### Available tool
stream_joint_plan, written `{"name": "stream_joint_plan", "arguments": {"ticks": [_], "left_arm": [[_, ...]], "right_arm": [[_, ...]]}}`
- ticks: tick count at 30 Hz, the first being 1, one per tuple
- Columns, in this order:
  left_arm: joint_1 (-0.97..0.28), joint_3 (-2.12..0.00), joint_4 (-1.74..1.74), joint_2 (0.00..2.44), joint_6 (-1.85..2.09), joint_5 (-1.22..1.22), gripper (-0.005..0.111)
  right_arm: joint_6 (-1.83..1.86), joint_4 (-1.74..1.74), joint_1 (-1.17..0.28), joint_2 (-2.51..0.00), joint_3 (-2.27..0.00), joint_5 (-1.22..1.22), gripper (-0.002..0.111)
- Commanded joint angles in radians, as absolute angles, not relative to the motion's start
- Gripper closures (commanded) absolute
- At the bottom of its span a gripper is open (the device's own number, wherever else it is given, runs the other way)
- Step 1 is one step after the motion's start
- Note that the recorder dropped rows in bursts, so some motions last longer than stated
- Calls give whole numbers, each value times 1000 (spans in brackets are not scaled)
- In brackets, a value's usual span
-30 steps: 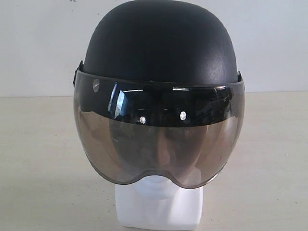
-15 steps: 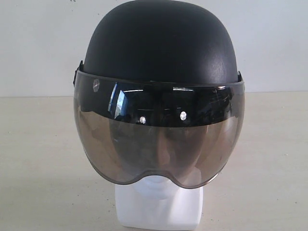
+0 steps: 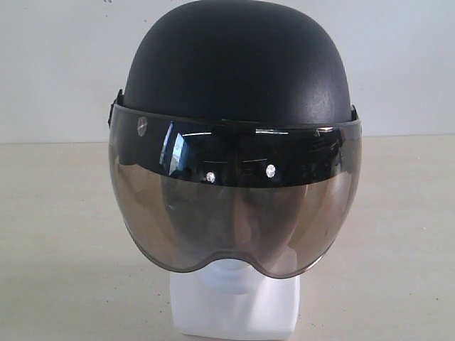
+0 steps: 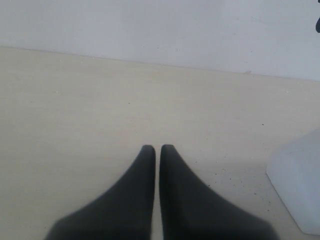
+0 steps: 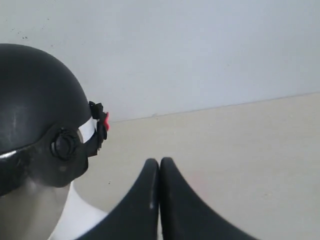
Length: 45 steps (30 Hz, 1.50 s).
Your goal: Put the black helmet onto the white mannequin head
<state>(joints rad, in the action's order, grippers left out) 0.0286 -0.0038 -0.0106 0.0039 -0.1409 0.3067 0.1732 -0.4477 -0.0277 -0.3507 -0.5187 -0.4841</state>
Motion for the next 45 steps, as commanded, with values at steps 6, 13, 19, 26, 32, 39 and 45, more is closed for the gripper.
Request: {"name": "stream_joint_plan", "arguments": {"ticks": [6,13,19,26,32,39,45], "left_arm": [[25,0,-6,0,-137,307,102],[25,0,-6,0,-137,307,102],[25,0,-6,0,-137,307,102],[25,0,-6,0,-137,307,102],[25,0,-6,0,-137,307,102],[25,0,-6,0,-137,307,102],[25,0,-6,0,-137,307,102]], "right_arm": [[200,-439,74,-219,-356,-309,109],[200,-438,89,-217,-130,-89,109],[212,-435,87,-1,-28,-100,109],[286,-435,87,0,-20,-109,109],[285,-439,87,0,-20,-109,109],[184,-211,87,0,-20,-202,109],[51,-30,87,0,-20,-283,109]]}}
